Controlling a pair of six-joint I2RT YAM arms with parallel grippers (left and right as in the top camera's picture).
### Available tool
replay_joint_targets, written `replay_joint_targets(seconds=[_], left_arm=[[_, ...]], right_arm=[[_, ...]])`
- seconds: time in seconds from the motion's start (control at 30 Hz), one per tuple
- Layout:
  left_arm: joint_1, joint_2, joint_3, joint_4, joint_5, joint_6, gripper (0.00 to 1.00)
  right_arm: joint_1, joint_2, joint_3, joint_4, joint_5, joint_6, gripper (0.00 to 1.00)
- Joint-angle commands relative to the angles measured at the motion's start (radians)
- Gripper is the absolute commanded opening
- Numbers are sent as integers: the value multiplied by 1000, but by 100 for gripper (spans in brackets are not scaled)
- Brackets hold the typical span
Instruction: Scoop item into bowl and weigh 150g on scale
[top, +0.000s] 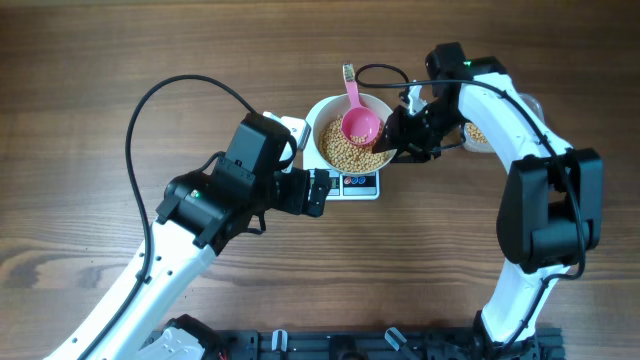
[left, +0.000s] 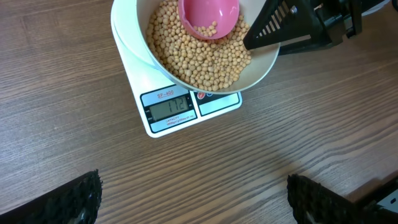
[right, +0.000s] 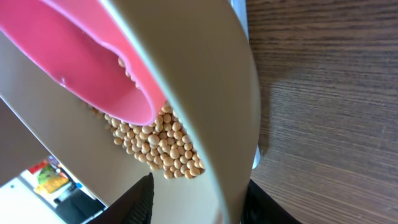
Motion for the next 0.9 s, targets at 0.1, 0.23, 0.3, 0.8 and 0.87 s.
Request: replay_joint_targets(seconds=[0.1,0.23,0.3,0.8,0.87], left_arm=[[-5,-1,-2,3,-9,20,100],[-5,-1,-2,3,-9,20,100],[-5,-1,-2,3,-9,20,100],[-5,-1,-2,3,-9,20,100],[-5,-1,-2,3,-9,20,100]], right_arm=[[8,-21,-2,34,-29,112,36],[29,-21,-2,69,-28,157,36],[38,-21,-2,93,-28,163,36],[38,-21,-2,187,-28,256,25],[38,-21,-2,195,-28,271,22]])
